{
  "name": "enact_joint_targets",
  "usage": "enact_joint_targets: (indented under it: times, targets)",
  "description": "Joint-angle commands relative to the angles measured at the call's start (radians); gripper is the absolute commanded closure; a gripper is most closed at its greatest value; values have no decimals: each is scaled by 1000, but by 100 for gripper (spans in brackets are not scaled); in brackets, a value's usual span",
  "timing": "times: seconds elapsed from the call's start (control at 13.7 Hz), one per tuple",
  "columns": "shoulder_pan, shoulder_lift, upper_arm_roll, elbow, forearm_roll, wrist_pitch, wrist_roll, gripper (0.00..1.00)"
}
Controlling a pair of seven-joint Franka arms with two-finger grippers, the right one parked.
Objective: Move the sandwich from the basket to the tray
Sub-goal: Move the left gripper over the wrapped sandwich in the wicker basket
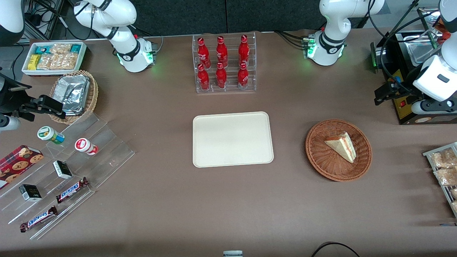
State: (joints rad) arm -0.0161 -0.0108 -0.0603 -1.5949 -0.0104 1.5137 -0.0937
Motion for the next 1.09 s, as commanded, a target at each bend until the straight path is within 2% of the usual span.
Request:
enact_joint_targets:
  times: [0.0, 0.36, 0.58, 0.73, 1.02]
  targets:
    - [-2, 8, -9, 33, 13, -32, 20, 0]
    - [1, 6, -15, 4, 26, -18, 16, 0]
    - [5, -58, -13, -151, 24, 112, 6, 0]
    - [5, -101, -12, -271, 26, 202, -82, 0]
    - [4, -100, -13, -382, 27, 331, -346, 0]
